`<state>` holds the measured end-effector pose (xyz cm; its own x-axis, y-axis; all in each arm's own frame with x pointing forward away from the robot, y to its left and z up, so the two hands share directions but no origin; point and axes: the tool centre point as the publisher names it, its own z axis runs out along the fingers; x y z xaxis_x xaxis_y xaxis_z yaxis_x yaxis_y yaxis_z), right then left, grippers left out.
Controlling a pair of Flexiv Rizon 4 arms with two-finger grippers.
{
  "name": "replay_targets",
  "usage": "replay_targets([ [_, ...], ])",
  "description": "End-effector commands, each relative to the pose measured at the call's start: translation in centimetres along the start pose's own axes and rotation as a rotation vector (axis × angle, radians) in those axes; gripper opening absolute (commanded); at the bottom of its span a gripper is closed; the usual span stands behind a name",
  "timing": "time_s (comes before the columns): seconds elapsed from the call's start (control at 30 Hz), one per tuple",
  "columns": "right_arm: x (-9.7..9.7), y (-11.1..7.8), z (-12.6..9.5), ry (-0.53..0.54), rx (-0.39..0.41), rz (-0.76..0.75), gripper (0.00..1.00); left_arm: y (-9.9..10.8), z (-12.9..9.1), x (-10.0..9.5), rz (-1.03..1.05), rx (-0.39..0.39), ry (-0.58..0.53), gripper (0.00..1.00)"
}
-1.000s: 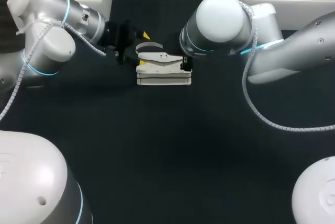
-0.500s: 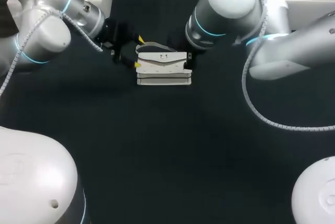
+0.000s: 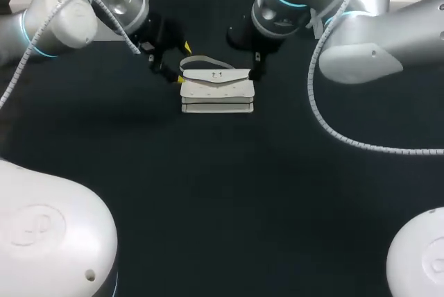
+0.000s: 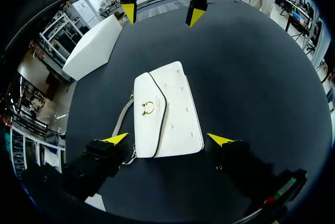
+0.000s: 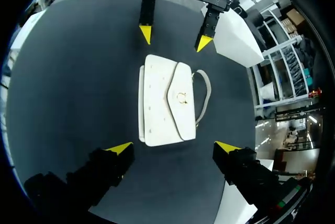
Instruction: Pick up the bag, open it, inspect its contents, close it, and place it on the opposite side
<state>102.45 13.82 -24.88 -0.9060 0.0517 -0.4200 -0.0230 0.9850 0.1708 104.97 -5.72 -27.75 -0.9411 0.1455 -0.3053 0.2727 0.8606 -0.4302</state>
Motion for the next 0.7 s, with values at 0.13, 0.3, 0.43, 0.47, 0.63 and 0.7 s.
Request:
replay_targets([
  [0.13, -0.2, 0.2, 0.0, 0.018, 0.007, 0.0, 1.0, 0.1, 0.1, 0.0, 0.001, 0.004, -0.001, 1.0],
  [0.3, -1.8, 0.5, 0.4, 0.075, 0.045, 0.178, 1.0, -0.9, 0.3, -0.1, -0.148, -0.034, 0.026, 1.0],
  [0.43, -3.4, 0.5, 0.8, 0.174, 0.138, 0.494, 1.0, -1.8, -1.2, 0.2, -0.506, -0.114, 0.052, 1.0],
  [0.47, -3.6, 0.4, 0.8, 0.187, 0.156, 0.573, 1.0, -2.0, -1.4, 0.1, -0.621, -0.158, 0.034, 1.0],
  [0.63, -4.1, 0.0, 0.2, 0.27, 0.135, 0.88, 1.0, -1.0, -2.1, -0.3, -1.032, -0.093, 0.129, 1.0],
  [0.7, -3.9, -0.2, -0.1, 0.272, 0.129, 0.974, 1.0, -0.2, -2.3, -0.1, -1.151, -0.03, 0.121, 1.0],
])
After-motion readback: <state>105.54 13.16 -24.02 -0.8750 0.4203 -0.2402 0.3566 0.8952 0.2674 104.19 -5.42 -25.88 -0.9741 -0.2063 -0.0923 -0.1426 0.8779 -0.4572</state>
